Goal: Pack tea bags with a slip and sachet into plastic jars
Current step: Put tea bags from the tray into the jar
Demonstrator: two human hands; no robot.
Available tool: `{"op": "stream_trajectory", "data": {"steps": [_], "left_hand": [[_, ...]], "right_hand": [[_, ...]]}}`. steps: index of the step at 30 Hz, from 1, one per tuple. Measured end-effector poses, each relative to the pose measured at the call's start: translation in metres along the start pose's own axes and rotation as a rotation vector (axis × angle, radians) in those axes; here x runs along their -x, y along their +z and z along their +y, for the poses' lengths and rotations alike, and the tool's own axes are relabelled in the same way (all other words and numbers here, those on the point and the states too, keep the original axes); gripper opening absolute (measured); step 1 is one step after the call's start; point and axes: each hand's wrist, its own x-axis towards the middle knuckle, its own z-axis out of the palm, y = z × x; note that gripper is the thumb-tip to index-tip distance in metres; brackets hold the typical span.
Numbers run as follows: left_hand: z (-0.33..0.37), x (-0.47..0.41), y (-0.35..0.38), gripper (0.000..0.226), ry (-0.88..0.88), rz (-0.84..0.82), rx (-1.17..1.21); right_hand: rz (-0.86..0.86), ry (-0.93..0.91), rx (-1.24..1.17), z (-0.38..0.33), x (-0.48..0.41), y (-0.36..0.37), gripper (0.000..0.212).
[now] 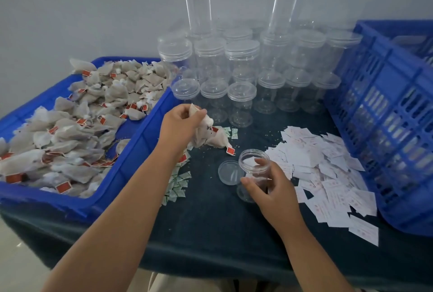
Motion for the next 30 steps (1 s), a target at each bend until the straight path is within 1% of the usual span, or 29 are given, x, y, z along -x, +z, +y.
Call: {"op": "stream_trajectory", "data": {"steps": [4, 6, 8, 12, 14, 17, 18, 20, 24, 25, 26, 28, 29, 30], "left_hand": [[0.017, 0.013, 0.003, 0.014, -0.036, -0.118, 0.273], [0.022, 0.019, 0.007, 0.014, -0.045, -0.171, 0.349], [0.027, 0.026, 0.012, 0.013, -0.084, -0.229, 0.437], [0.035, 0.044, 0.028, 0.015, -0.224, -0.356, 0.573], [0.036, 0.054, 0.034, 0.023, -0.253, -0.439, 0.596], [0.034, 0.064, 0.037, 0.051, -0.237, -0.514, 0.484], [0.032, 0.065, 0.037, 0.056, -0.231, -0.518, 0.436], [0.030, 0.067, 0.037, 0.052, -0.216, -0.532, 0.379], [0.026, 0.069, 0.037, 0.034, -0.168, -0.581, 0.405], [0.025, 0.069, 0.036, 0.032, -0.109, -0.572, 0.330], [0.024, 0.068, 0.034, 0.032, -0.002, -0.548, 0.169], [0.020, 0.069, 0.032, 0.033, 0.260, -0.494, -0.248], [0.017, 0.071, 0.032, 0.034, 0.366, -0.466, -0.392], [0.015, 0.074, 0.033, 0.035, 0.435, -0.434, -0.466]], "right_hand": [[-0.024, -0.021, 0.065, -0.002, 0.001, 0.003, 0.063], [-0.032, -0.031, 0.083, -0.003, 0.001, 0.003, 0.067], [-0.032, -0.032, 0.084, -0.004, 0.001, 0.003, 0.065], [-0.033, -0.057, 0.065, -0.007, 0.002, 0.002, 0.061], [-0.032, -0.069, 0.061, -0.008, 0.003, 0.002, 0.057], [-0.009, -0.079, 0.056, -0.011, 0.004, 0.001, 0.053], [0.003, -0.082, 0.053, -0.013, 0.004, 0.001, 0.053], [0.017, -0.094, 0.038, -0.014, 0.004, 0.001, 0.050], [0.030, -0.110, 0.047, -0.013, 0.005, 0.001, 0.050], [0.035, -0.110, 0.049, -0.013, 0.004, 0.001, 0.050], [0.041, -0.113, 0.052, -0.012, 0.004, 0.001, 0.048], [0.055, -0.136, 0.070, -0.010, 0.003, 0.003, 0.045], [0.062, -0.153, 0.080, -0.009, 0.002, 0.004, 0.045], [0.068, -0.163, 0.082, -0.008, 0.002, 0.004, 0.046]]}}
